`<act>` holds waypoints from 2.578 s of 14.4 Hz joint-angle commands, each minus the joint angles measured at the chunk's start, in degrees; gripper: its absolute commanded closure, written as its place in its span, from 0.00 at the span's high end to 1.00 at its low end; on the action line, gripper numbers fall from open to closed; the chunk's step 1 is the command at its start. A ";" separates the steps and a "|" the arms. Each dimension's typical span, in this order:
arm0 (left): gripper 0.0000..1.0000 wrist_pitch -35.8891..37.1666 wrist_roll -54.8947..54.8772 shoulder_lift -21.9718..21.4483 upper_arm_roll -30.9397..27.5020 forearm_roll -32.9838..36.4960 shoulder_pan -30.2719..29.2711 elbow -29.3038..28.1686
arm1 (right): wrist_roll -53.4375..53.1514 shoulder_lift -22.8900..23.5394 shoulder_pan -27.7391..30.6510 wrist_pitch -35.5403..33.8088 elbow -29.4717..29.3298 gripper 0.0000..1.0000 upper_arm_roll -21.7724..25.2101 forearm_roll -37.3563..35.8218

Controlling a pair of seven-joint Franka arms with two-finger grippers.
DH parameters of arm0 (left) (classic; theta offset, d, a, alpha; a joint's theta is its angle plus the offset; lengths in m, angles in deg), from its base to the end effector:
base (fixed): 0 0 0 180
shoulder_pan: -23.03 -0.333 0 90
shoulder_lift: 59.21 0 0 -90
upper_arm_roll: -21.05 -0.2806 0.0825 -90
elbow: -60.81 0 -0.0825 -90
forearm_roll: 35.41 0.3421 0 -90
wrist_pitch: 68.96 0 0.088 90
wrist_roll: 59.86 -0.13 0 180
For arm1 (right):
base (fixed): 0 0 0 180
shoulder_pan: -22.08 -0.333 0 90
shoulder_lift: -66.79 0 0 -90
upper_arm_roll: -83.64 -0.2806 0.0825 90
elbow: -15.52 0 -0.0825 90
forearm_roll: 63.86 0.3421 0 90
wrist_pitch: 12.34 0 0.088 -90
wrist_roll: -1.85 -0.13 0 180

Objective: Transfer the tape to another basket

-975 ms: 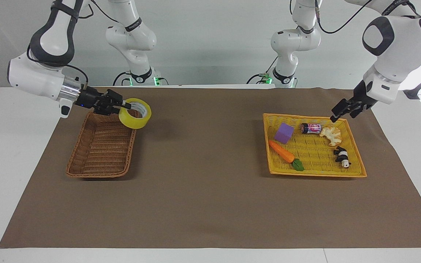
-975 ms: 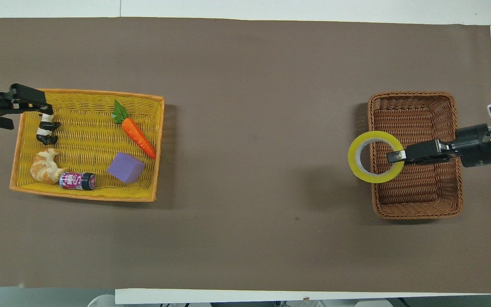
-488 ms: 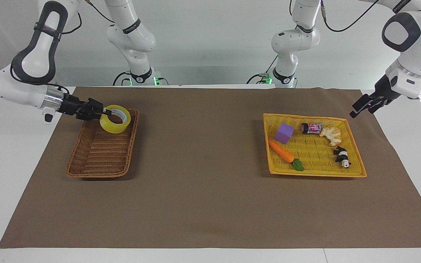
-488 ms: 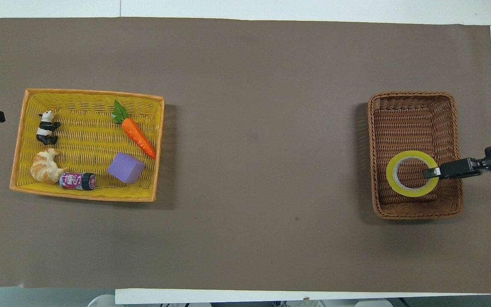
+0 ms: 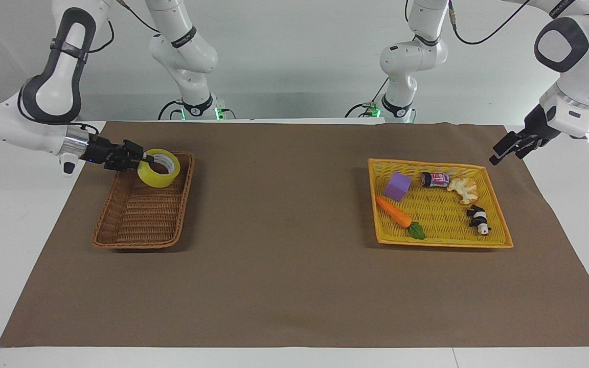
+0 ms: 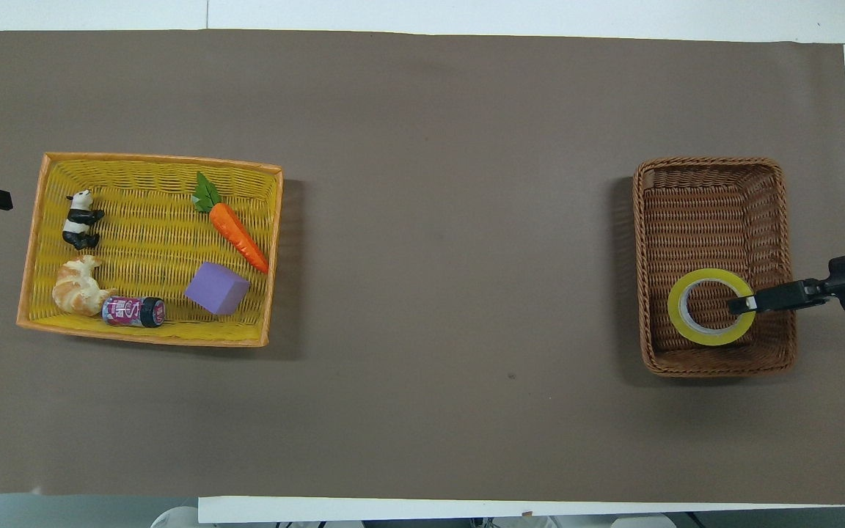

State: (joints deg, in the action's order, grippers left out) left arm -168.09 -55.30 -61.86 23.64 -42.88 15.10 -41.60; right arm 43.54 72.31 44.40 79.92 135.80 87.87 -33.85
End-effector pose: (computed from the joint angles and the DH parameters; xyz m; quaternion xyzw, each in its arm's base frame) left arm 0.5065 0.0321 0.5104 0.9933 0.0968 -0.0051 0.0633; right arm 0.4275 -0.1428 0.3276 -0.9289 -0.0375 0.0950 0.3560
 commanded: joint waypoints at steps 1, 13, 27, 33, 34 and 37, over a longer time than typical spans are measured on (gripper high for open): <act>0.99 -0.10 -0.87 -1.22 0.31 1.92 0.90 -0.17 | 2.25 -0.34 0.80 1.61 1.45 0.00 -0.63 -1.18; 0.99 7.89 -7.29 -1.13 4.79 7.03 2.40 3.70 | 4.71 -0.95 0.98 7.59 5.32 0.04 -0.63 -1.89; 0.99 10.01 -8.34 -0.77 8.75 7.12 3.28 3.01 | 2.09 -5.34 -4.81 6.36 -5.75 1.00 -1.25 -13.20; 0.99 8.51 -8.34 -0.69 8.04 7.47 3.72 2.04 | -17.40 -11.50 -11.94 -1.00 -13.12 1.00 -1.25 -23.93; 0.99 8.42 -8.43 -0.77 8.04 7.47 3.72 2.21 | -19.53 -11.59 -11.94 -3.37 -15.58 1.00 -1.33 -25.34; 0.99 9.12 -7.99 -1.04 8.13 7.47 4.51 2.21 | -25.06 -10.89 -12.47 -6.82 -21.91 1.00 -1.42 -29.04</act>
State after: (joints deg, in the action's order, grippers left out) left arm -158.74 -63.24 -62.22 32.37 -36.50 18.48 -38.57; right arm 22.18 59.80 32.18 75.37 118.50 86.53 -60.80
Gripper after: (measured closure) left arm 0.004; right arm 0.000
